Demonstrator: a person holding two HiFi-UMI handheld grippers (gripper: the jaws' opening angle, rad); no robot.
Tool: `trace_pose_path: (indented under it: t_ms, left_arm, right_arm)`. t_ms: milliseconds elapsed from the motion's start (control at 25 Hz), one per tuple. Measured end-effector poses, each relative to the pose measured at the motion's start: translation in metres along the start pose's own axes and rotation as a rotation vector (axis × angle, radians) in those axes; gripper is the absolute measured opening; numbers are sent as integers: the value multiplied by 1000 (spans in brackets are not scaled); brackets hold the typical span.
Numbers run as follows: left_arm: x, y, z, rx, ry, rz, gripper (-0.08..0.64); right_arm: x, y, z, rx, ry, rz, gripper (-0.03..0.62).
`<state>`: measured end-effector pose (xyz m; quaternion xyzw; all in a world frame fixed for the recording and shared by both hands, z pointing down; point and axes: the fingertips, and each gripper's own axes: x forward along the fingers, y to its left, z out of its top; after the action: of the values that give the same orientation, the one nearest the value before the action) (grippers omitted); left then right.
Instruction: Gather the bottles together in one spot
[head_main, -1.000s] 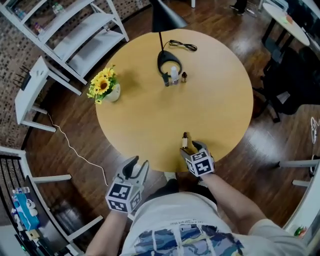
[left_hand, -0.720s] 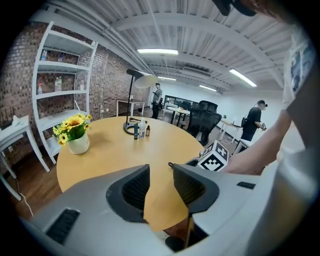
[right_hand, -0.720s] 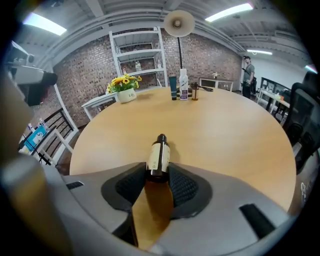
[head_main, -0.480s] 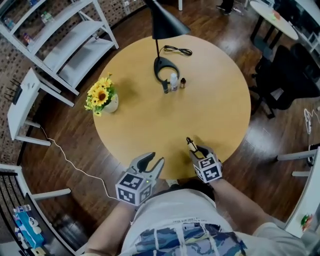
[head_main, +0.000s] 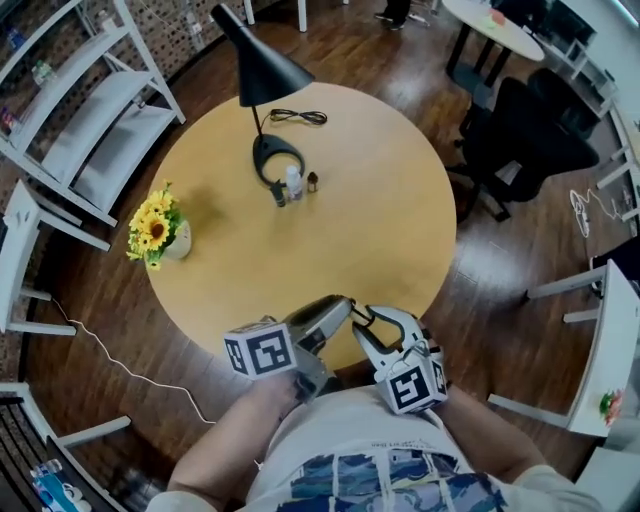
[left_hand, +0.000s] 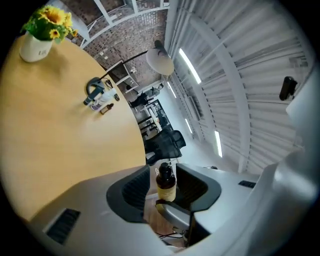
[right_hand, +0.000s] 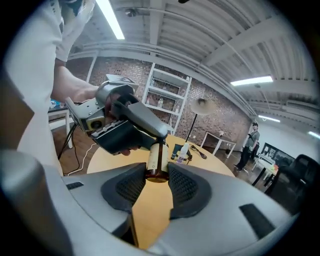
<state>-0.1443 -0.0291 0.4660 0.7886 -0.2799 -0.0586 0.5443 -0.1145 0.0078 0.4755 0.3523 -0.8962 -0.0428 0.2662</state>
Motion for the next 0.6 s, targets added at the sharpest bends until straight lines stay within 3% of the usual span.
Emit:
trace_pose_path:
  t_ms: [160,360,480,600]
  left_arm:
    - [43,-12,-1,37,20,-3,66]
    - [96,-27,14,127,27,31,77]
    - [125,-35,43,265,-15,111,74]
    - [153,-31,82,439,-66,242,74]
  right_arm:
    - [-10,-28,-20,-23,9,49,158]
    - [-14,-80,-39,10,-35,112,170]
    - [-10,-117,-53,49,-57,167,207]
    - [-7,-158,-74,140,-45,211,209]
